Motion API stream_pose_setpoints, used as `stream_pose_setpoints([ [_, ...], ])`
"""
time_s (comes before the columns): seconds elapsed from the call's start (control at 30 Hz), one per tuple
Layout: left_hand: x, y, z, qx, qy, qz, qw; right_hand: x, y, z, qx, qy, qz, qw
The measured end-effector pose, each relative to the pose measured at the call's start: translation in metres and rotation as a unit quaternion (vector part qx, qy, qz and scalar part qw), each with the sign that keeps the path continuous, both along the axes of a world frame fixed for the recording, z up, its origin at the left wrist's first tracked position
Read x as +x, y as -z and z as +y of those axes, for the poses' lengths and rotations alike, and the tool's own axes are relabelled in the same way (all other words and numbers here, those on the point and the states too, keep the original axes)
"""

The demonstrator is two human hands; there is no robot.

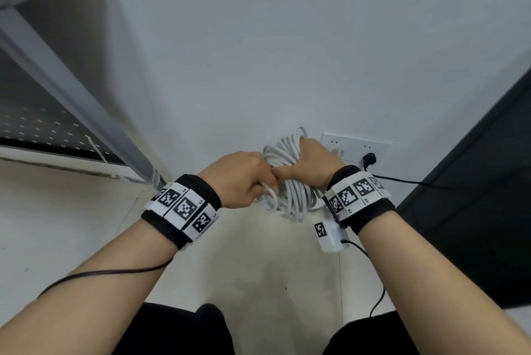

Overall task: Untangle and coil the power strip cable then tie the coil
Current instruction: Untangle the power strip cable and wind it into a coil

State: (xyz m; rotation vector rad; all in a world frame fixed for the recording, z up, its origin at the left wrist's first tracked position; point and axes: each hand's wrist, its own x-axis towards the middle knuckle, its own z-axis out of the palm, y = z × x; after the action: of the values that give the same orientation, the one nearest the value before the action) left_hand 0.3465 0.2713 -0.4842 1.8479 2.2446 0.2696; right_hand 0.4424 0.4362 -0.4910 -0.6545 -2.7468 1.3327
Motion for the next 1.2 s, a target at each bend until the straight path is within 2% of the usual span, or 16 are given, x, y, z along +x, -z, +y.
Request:
stream_pose_setpoints([
  [0.13, -0.001, -0.003, -0.009, 0.179, -0.072, -0.125, 0.973, 0.001, -0.004, 0.0, -0.067, -0.025, 0.006, 0.997],
  [0.2, -0.007, -0.001, -0.009, 0.215, -0.127, -0.147, 0.957, 0.003, -0.007, 0.0, -0.078, -0.049, 0.011, 0.996],
  [0.3, -0.014, 0.006, -0.007, 0.207, -0.154, -0.135, 0.957, 0.005, -0.008, -0.004, -0.1, -0.076, 0.018, 0.992],
  [0.53, -0.011, 0.016, -0.01, 0.162, -0.116, -0.101, 0.975, 0.005, -0.004, -0.01, -0.101, -0.125, 0.001, 0.987],
  [0.73, -0.003, 0.011, -0.003, 0.173, -0.044, -0.027, 0.984, 0.003, -0.005, -0.019, -0.068, -0.173, 0.018, 0.982],
  [0.87, 0.002, 0.009, -0.001, 0.161, 0.016, -0.012, 0.987, -0.002, 0.001, -0.025, -0.027, -0.2, -0.013, 0.979],
  [1.0, 0.001, 0.006, -0.001, 0.116, -0.025, -0.034, 0.992, -0.001, -0.001, -0.021, -0.053, -0.197, -0.029, 0.979],
  [1.2, -0.01, 0.003, -0.001, 0.105, -0.053, -0.053, 0.992, -0.002, -0.001, -0.017, -0.062, -0.121, -0.029, 0.99],
])
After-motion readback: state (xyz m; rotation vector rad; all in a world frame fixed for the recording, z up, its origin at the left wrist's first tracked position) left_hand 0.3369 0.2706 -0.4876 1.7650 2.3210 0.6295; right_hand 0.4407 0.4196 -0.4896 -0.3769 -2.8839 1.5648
